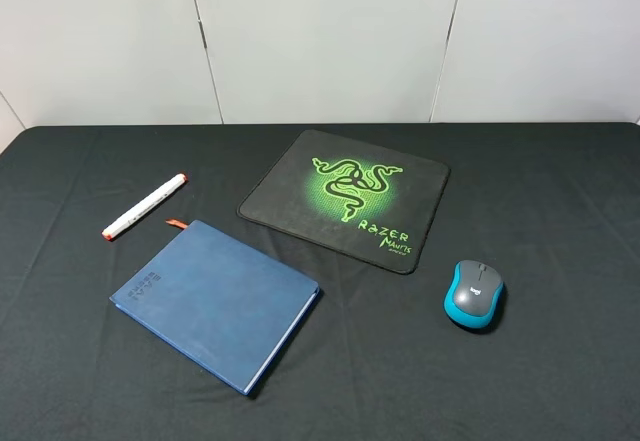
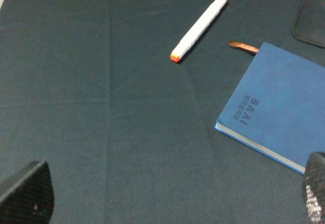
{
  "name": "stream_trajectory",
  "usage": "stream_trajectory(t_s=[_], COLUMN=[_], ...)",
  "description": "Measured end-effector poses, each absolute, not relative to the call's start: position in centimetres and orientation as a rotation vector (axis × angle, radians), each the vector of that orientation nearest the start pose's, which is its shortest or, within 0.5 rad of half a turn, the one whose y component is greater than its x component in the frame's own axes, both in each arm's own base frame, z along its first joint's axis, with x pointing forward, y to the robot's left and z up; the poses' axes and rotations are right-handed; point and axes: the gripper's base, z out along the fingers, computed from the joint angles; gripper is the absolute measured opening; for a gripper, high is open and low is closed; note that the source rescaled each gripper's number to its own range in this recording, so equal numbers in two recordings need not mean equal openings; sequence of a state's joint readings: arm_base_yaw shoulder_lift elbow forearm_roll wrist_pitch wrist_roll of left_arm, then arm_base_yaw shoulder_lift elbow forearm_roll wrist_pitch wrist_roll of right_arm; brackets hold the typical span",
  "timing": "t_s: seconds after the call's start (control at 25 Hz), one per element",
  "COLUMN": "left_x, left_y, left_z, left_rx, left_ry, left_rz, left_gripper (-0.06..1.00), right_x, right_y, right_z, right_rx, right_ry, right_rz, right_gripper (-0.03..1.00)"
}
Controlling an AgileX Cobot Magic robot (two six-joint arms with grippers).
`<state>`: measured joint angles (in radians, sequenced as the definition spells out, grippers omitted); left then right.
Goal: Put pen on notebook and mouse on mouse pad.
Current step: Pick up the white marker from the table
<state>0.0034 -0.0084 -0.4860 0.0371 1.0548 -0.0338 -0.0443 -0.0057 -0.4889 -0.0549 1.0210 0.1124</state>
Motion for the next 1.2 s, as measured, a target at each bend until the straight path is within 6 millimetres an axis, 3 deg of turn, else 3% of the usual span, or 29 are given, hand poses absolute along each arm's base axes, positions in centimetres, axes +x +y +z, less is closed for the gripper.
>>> stream_trajectory(t_s=[1.2], left_x=[-0.44], left_y=[0.29], left_z=[27.39], left_rx=[-0.039], left_ry=[2.043], left_rz=[0.025], left_gripper=[0.98], right_x=[-0.31], right_y=[-0.41], right_z=[27.75], right_rx=[0.158], right_ry=[2.003], right_rz=[-0.022], right_gripper=[1.00])
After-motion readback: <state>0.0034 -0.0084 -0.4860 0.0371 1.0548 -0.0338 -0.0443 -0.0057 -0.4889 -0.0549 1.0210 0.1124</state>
